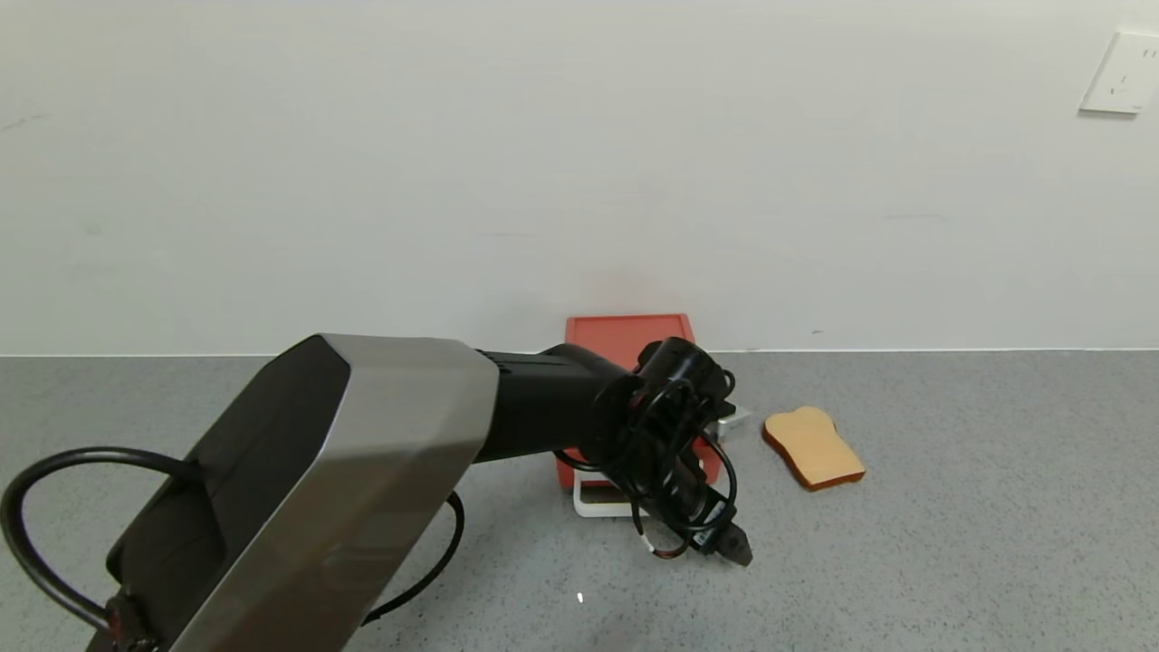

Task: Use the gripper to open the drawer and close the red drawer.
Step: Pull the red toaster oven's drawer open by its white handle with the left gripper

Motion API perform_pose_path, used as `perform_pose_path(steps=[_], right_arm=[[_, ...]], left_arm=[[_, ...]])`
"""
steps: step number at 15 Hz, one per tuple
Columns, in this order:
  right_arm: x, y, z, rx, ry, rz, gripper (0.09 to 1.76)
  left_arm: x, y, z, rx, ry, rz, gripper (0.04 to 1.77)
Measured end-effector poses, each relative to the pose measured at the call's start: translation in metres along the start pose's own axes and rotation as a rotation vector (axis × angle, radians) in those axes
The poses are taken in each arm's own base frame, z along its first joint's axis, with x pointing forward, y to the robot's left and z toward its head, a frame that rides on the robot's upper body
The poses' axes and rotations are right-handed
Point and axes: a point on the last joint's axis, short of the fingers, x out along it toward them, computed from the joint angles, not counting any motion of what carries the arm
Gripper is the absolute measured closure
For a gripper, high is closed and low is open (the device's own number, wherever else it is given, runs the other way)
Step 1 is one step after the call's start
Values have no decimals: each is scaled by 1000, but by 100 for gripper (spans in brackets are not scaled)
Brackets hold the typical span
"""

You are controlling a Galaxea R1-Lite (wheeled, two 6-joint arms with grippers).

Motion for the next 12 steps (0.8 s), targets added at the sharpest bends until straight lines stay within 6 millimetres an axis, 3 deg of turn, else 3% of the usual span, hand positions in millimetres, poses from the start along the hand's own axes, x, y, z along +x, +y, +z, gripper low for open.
perform_pose_path(steps=[12], right_arm=[[0,0,0,0,0,-1,14]], left_arm=[[-5,-20,-13,-42,46,-16,9]])
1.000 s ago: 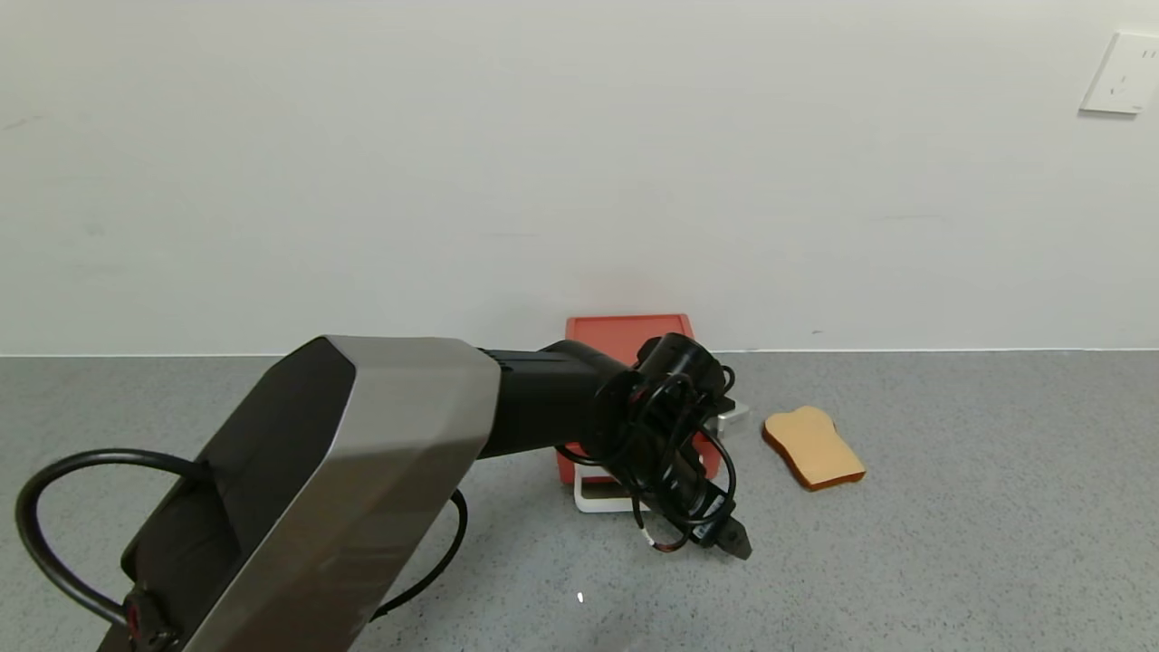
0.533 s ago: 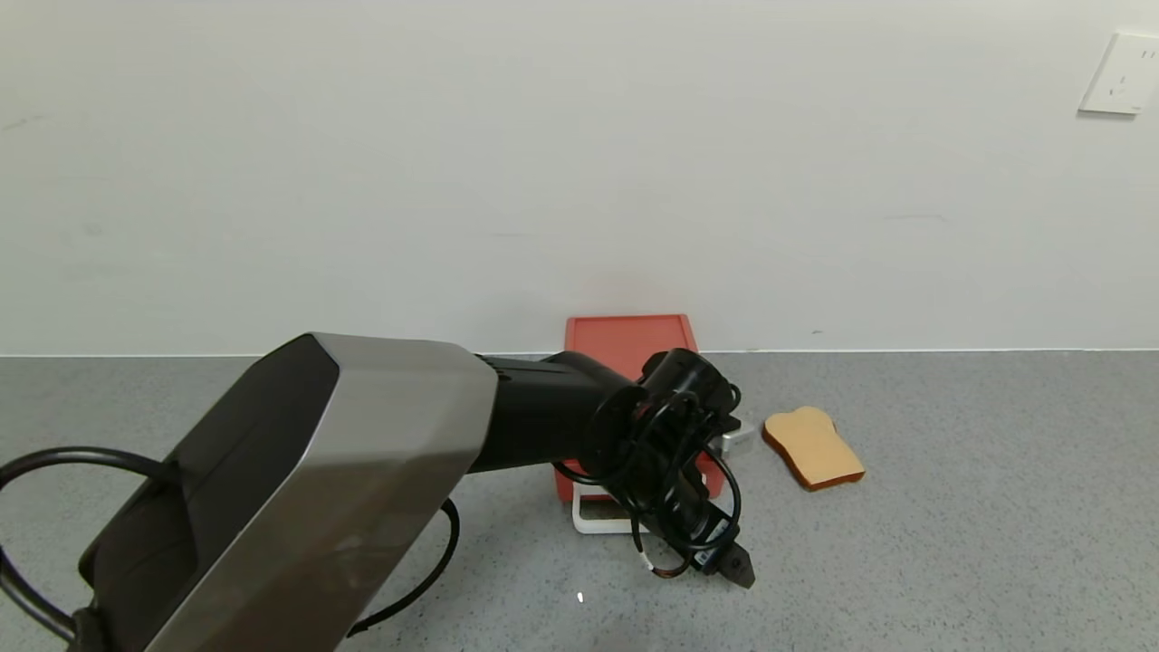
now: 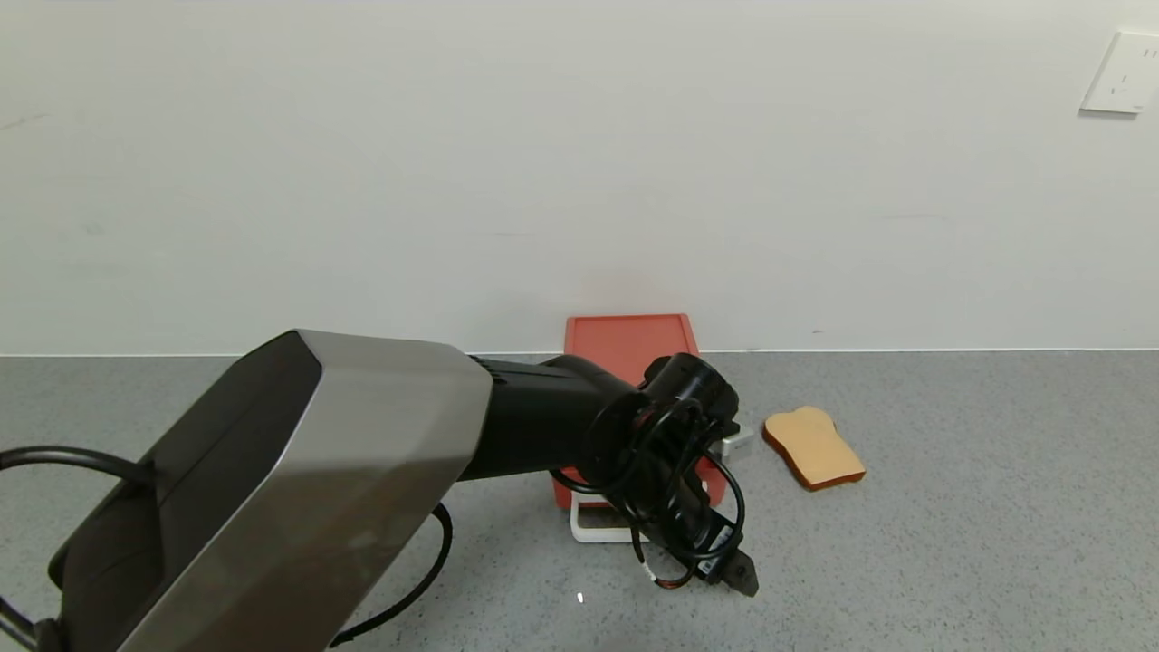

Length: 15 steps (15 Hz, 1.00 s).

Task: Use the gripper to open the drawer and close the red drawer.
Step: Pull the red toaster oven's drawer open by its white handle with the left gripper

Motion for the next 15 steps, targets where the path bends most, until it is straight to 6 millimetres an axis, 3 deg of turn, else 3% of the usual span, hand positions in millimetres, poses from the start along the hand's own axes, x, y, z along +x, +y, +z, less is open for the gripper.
perform_pose_path(steps=[15], right_arm=[[0,0,0,1,0,-1,14]], left_arm=[[1,-20,-13,-55,54,0,9]])
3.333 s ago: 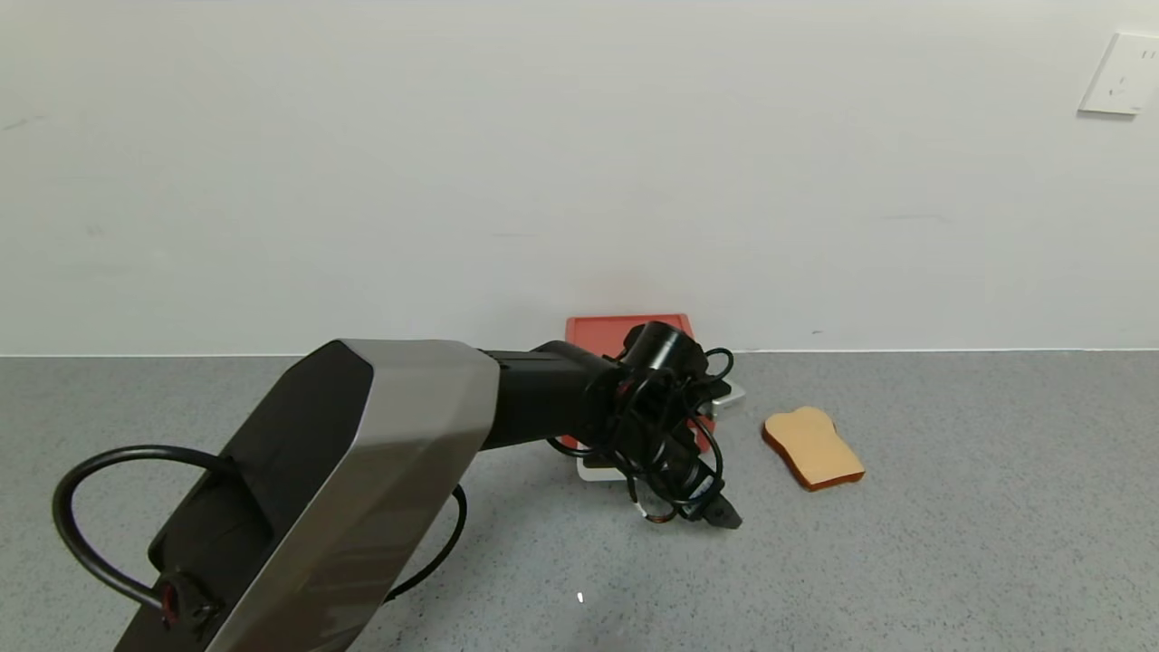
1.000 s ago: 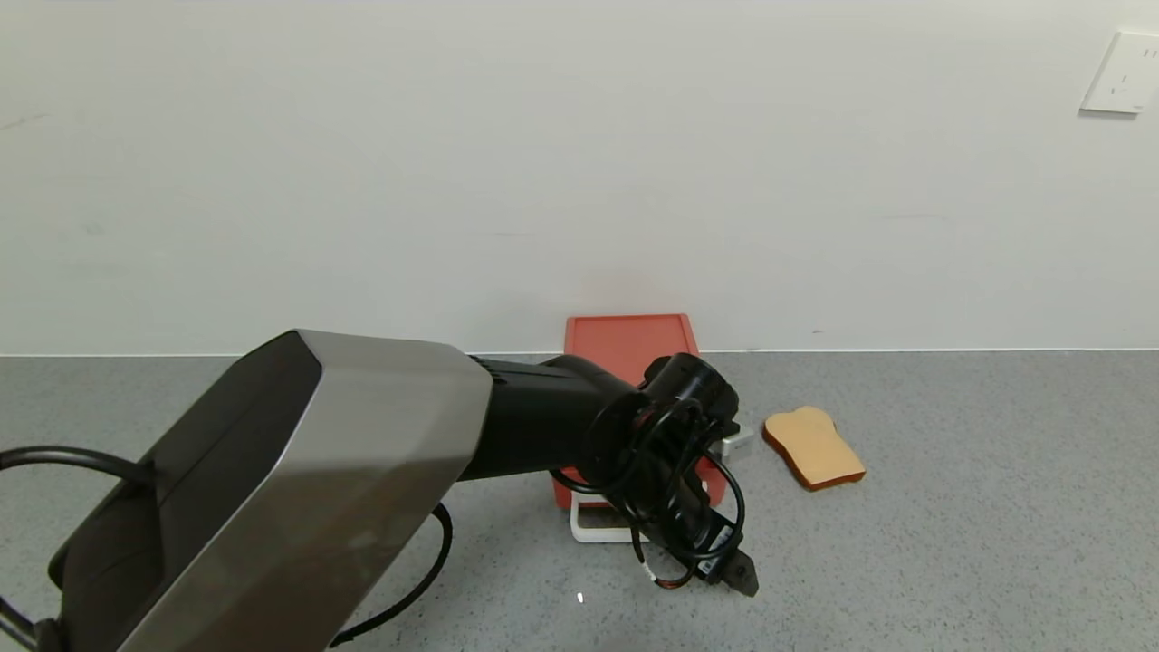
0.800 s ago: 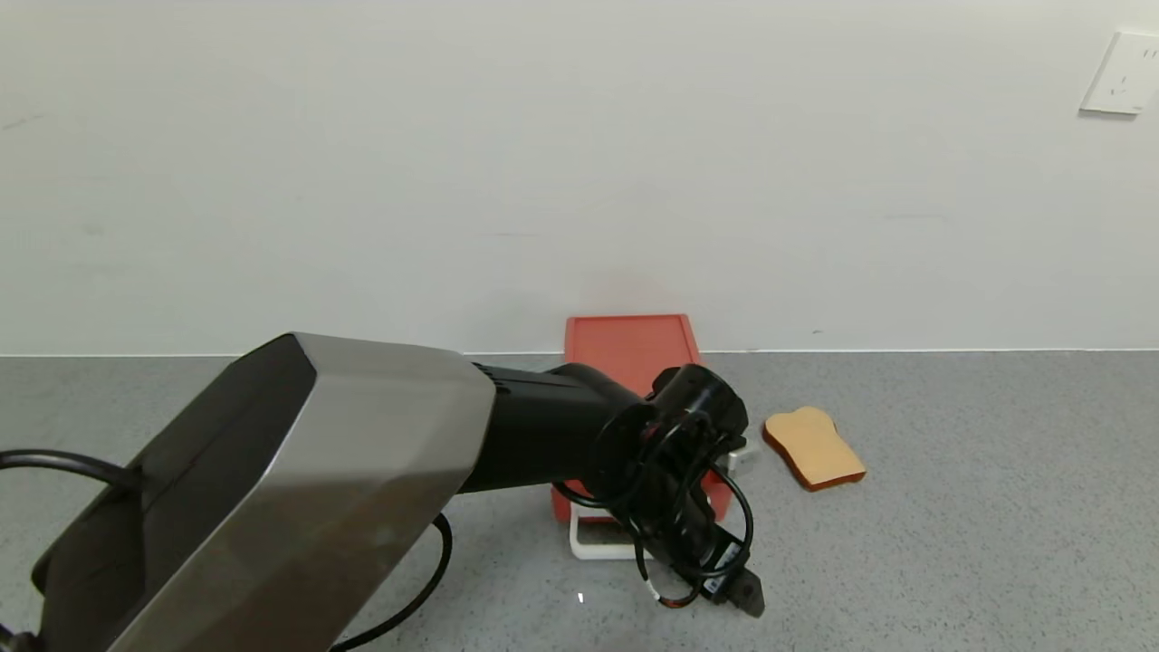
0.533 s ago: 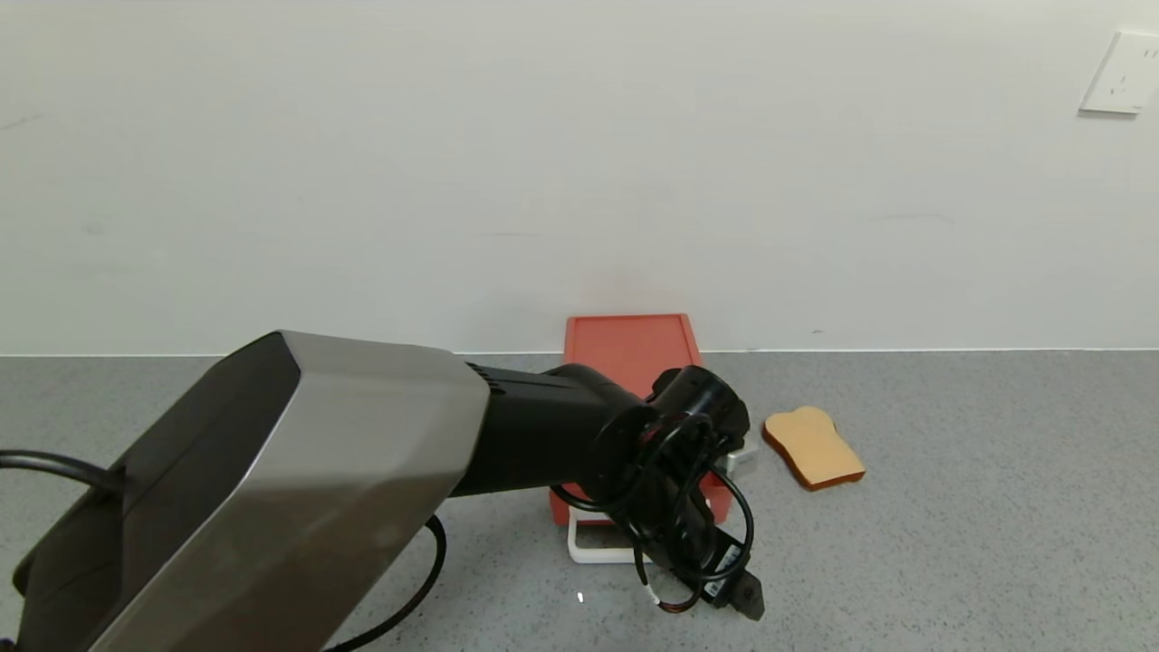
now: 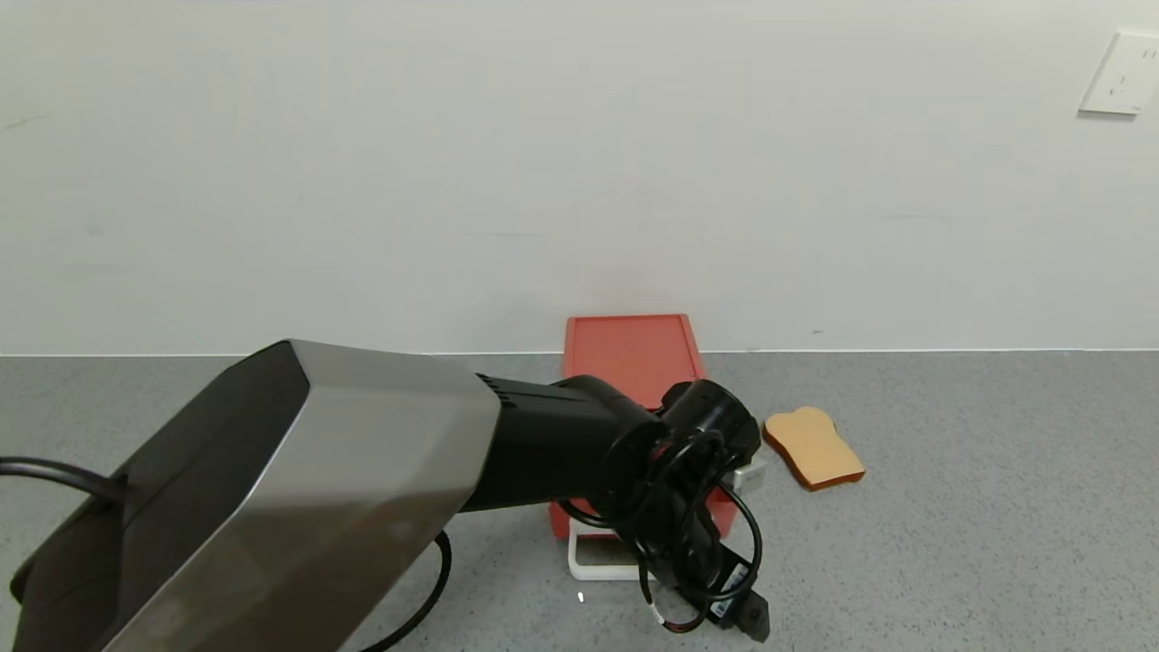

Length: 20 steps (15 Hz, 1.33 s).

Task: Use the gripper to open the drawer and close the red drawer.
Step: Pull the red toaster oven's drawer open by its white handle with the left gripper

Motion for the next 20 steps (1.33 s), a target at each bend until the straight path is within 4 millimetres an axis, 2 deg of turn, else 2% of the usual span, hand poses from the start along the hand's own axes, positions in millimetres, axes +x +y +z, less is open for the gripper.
perform_pose_path(steps=[20], right_arm=[[0,0,0,-1,0,0,14]], left_arm=[[1,-7,0,-50,-5,-2,9]])
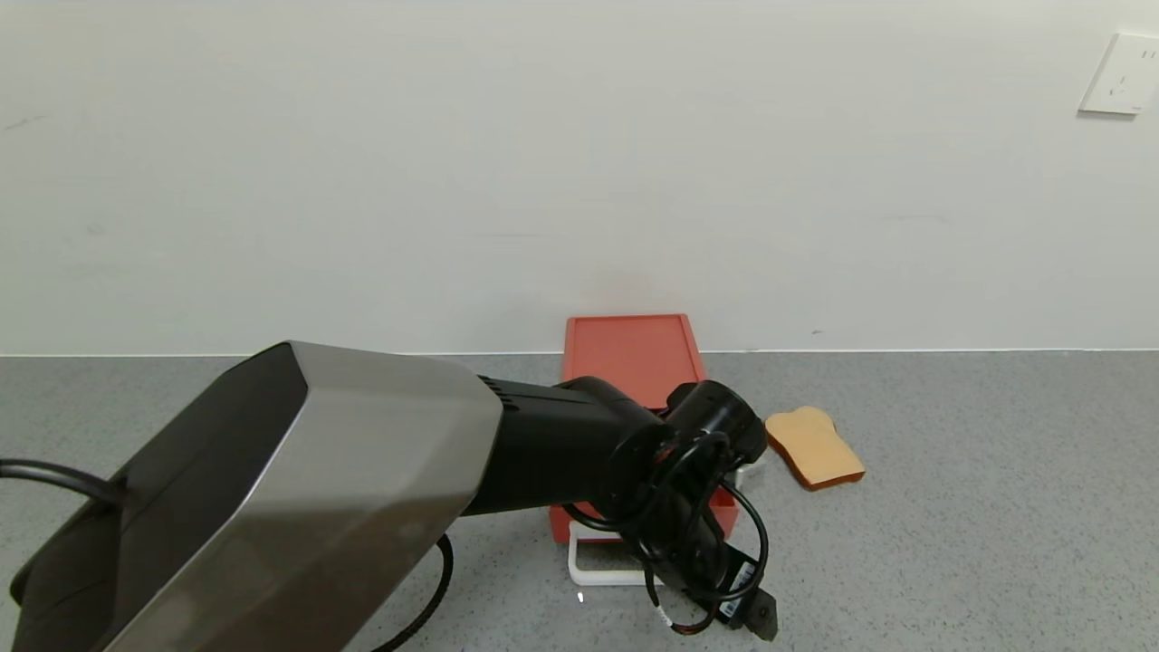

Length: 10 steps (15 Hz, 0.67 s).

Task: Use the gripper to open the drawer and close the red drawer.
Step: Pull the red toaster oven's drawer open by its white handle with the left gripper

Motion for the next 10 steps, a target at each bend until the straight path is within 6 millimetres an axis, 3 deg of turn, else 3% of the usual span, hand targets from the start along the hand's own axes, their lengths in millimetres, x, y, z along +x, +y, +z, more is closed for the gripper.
perform_pose_path(steps=[10], right_arm=[[0,0,0,0,-1,0,14]], left_arm=[[0,-10,-4,1,11,-13,9]])
